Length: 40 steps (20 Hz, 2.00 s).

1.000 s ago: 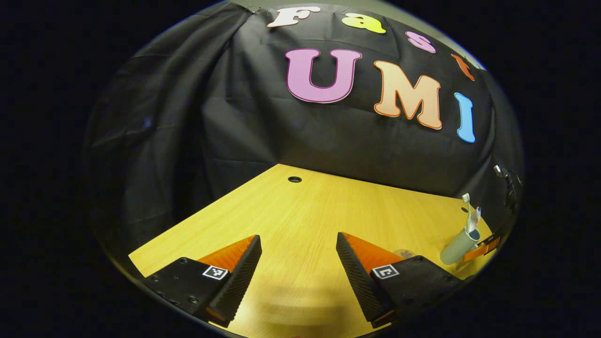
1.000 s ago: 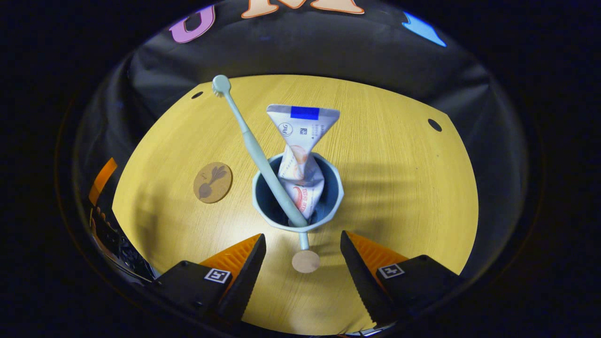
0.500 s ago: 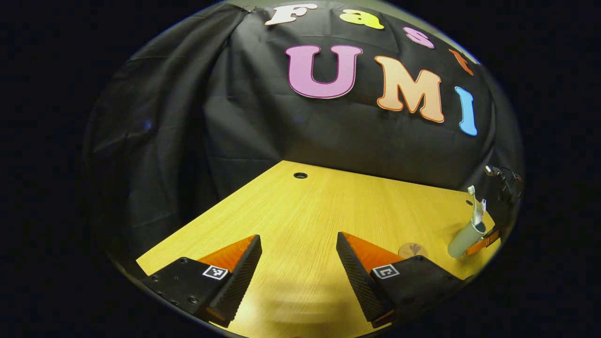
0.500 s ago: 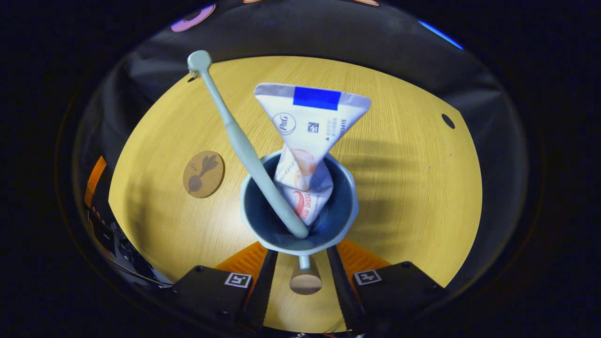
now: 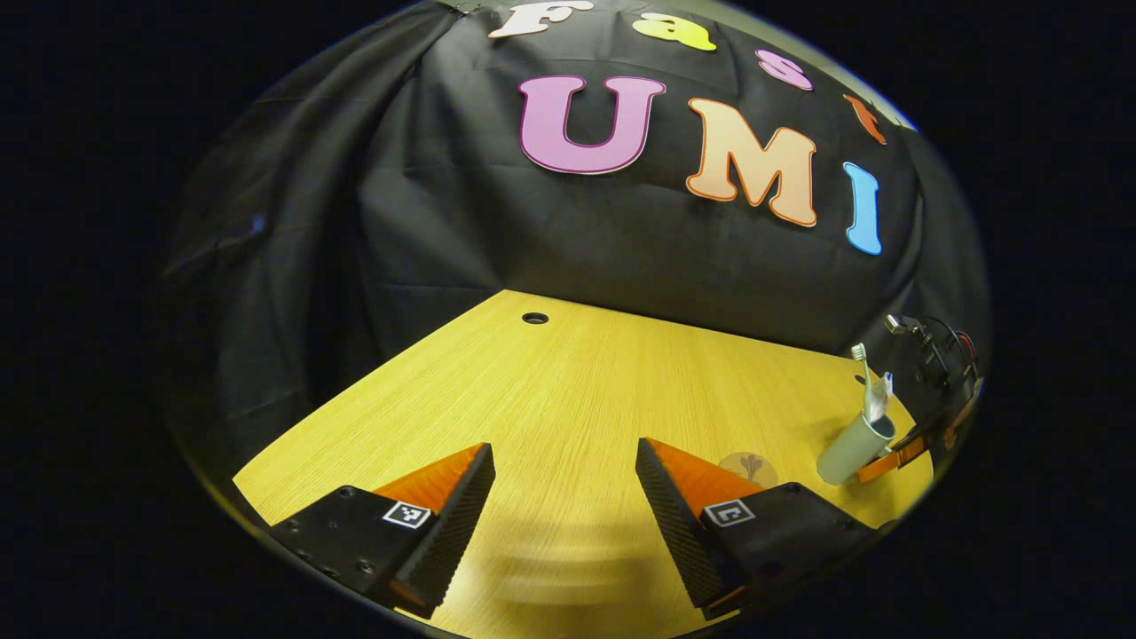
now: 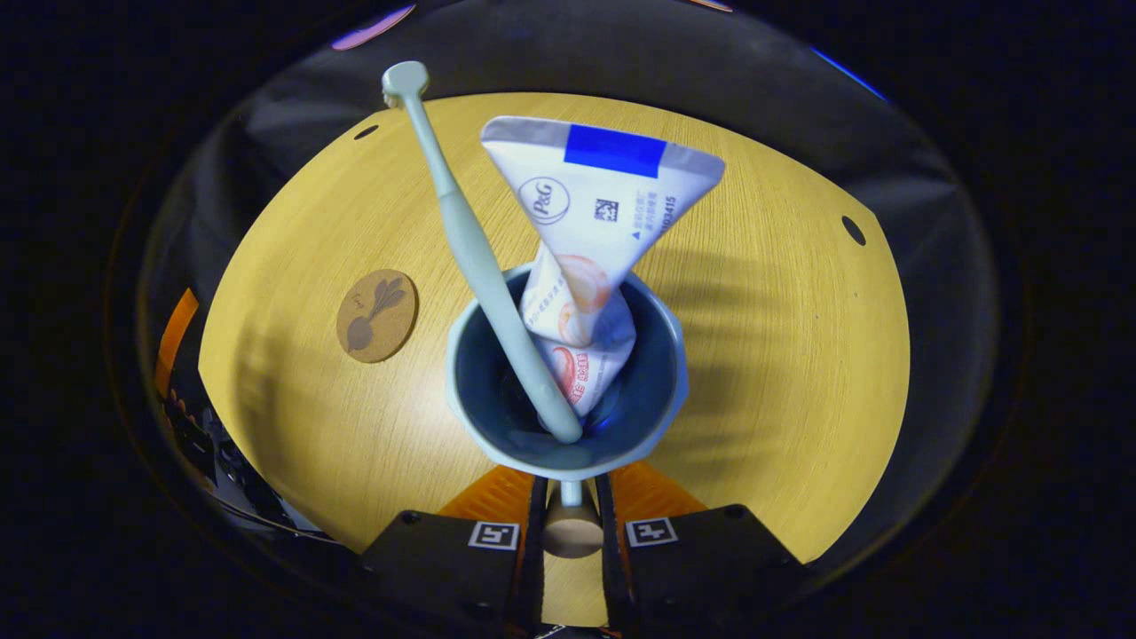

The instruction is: Put the toothbrush and toothpaste on the desktop into the cup, then pick up the cup and place it on the coaster on the desktop.

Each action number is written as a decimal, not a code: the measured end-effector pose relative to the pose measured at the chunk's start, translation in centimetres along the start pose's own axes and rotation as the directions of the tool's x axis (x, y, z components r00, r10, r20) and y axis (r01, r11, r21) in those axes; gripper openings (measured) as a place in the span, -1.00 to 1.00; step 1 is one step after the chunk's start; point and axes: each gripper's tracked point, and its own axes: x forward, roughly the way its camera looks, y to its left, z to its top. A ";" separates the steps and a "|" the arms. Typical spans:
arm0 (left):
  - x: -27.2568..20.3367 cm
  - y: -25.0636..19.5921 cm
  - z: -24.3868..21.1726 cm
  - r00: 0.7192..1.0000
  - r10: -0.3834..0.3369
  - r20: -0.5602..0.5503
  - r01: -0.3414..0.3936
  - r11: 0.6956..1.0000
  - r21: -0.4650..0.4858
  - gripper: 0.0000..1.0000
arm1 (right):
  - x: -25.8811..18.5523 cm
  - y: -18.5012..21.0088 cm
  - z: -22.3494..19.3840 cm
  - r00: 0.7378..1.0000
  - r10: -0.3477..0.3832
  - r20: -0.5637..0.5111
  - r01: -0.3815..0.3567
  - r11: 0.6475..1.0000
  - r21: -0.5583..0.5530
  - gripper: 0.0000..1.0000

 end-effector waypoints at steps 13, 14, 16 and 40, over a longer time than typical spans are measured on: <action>-1.3 2.5 -1.1 0.999 0.049 -0.021 -0.050 0.998 -0.029 0.90 | -1.6 9.7 4.9 0.989 0.128 0.079 -0.112 0.977 -0.180 -0.42; -1.4 2.7 -1.3 0.998 0.053 -0.028 -0.053 0.998 -0.027 0.90 | -1.5 10.3 5.6 0.987 0.135 0.082 -0.116 0.974 -0.196 -0.41; -1.5 3.1 -1.4 0.998 0.062 -0.032 -0.063 0.998 -0.029 0.90 | -1.5 11.6 6.6 0.985 0.147 0.091 -0.123 0.966 -0.228 -0.41; -1.8 0.2 0.1 0.999 -0.009 -0.032 0.009 1.000 -0.014 0.89 | -4.2 13.4 5.9 0.960 0.229 0.162 -0.186 0.952 -0.242 1.00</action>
